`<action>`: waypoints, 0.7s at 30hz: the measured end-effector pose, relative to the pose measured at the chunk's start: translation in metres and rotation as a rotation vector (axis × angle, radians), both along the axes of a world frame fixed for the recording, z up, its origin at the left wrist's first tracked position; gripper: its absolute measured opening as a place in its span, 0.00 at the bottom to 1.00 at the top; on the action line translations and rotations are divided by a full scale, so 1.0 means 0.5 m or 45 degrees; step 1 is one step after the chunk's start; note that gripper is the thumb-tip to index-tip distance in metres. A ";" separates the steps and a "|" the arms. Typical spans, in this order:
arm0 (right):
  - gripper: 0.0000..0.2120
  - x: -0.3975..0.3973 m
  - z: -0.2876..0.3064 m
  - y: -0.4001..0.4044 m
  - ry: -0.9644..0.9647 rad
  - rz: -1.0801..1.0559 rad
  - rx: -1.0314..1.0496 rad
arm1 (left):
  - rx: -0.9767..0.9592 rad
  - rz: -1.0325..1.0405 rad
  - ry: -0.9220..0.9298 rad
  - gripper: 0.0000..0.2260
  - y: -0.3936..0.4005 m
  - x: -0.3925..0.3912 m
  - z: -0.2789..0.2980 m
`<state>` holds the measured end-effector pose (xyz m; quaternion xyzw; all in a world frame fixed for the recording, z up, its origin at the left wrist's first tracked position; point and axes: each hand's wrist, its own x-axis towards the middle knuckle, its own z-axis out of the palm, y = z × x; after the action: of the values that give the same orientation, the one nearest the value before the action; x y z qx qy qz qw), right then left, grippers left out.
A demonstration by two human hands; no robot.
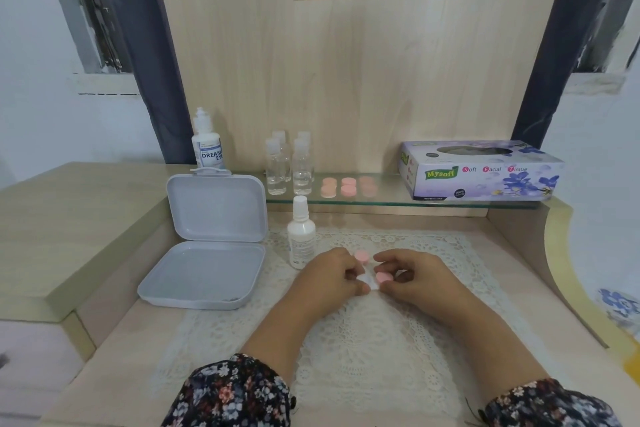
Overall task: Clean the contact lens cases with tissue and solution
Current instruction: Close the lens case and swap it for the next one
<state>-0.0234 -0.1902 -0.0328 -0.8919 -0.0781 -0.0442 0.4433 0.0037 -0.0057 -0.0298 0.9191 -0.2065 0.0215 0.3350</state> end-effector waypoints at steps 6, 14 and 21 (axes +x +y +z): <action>0.19 0.001 0.000 -0.002 0.002 0.035 0.012 | 0.001 -0.014 -0.001 0.13 0.000 0.004 -0.003; 0.19 0.000 0.003 -0.001 0.042 0.044 0.040 | -0.011 -0.037 -0.019 0.12 0.001 0.005 -0.003; 0.24 -0.004 0.014 0.018 0.012 -0.042 -0.114 | -0.029 -0.039 -0.028 0.13 0.002 0.006 -0.002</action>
<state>-0.0253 -0.1815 -0.0258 -0.9121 -0.0635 -0.0438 0.4027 0.0066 -0.0048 -0.0310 0.9117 -0.2238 0.0289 0.3434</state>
